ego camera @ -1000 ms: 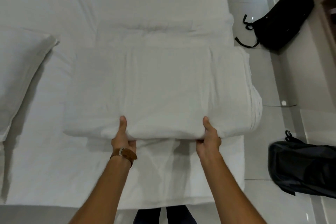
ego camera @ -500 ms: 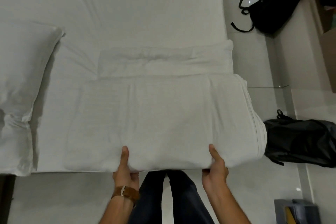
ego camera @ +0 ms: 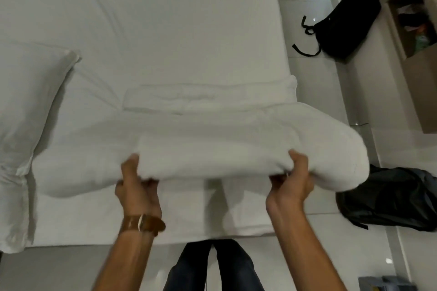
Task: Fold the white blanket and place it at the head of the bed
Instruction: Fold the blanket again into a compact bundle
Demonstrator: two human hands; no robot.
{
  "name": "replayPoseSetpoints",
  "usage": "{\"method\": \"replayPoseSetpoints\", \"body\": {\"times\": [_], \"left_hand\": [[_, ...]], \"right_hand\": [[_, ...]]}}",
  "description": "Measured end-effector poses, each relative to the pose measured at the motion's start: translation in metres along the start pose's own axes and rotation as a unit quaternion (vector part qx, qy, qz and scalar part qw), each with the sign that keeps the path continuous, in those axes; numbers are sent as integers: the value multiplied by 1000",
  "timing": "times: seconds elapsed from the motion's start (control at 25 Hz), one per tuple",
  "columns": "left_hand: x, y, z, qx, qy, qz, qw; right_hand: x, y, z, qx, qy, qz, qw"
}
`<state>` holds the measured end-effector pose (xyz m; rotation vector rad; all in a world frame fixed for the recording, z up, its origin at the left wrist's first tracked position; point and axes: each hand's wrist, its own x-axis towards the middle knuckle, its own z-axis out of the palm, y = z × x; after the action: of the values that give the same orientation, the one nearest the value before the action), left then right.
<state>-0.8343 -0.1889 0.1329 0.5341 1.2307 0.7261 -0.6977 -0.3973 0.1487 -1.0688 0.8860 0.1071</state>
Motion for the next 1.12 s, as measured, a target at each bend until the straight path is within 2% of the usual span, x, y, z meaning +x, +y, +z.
{"method": "replayPoseSetpoints", "body": {"times": [0.08, 0.16, 0.24, 0.28, 0.32, 0.36, 0.44, 0.48, 0.52, 0.56, 0.64, 0.76, 0.8, 0.92, 0.96, 1.0, 1.04, 1.08, 1.12], "left_hand": [[38, 20, 60, -5, -45, 53, 998], [85, 31, 118, 33, -95, 99, 990], [133, 27, 162, 182, -153, 165, 957], [156, 16, 175, 299, -188, 196, 915], [176, 1, 182, 425, -224, 217, 850], [196, -16, 184, 545, -253, 242, 762], [219, -45, 177, 709, -270, 314, 571], [228, -55, 173, 748, -261, 346, 502], [237, -62, 169, 768, -251, 363, 465], [243, -66, 167, 777, -244, 371, 445], [250, -70, 166, 789, -240, 380, 418], [253, -71, 168, 797, -241, 387, 397], [255, -72, 171, 799, -240, 385, 396], [261, -68, 196, 797, -251, 374, 402], [267, -66, 206, 798, -256, 370, 401], [274, -65, 216, 798, -262, 366, 400], [282, -62, 226, 799, -267, 360, 400], [291, -60, 236, 801, -270, 354, 399], [300, -59, 248, 804, -273, 349, 398]], "right_hand": [[26, -16, 68, 5, -61, -43, 997], [62, -19, 132, -30, -128, -73, 989], [99, -7, 179, -131, -198, -110, 965], [118, 5, 194, -220, -231, -125, 939], [136, 19, 203, -321, -262, -139, 900], [153, 34, 207, -423, -285, -162, 845], [182, 61, 202, -610, -291, -250, 694], [193, 73, 198, -674, -277, -300, 615], [201, 83, 193, -708, -264, -344, 558], [207, 92, 188, -717, -253, -379, 528], [213, 109, 177, -707, -219, -435, 512], [202, 132, 158, -683, -136, -479, 533], [195, 140, 151, -675, -112, -472, 556], [173, 158, 133, -605, -75, -437, 661], [169, 161, 129, -566, -71, -428, 701], [167, 160, 128, -511, -59, -393, 762], [168, 159, 129, -428, -29, -320, 845], [166, 157, 134, -330, 14, -196, 923], [165, 155, 140, -228, 37, -44, 972]]}}
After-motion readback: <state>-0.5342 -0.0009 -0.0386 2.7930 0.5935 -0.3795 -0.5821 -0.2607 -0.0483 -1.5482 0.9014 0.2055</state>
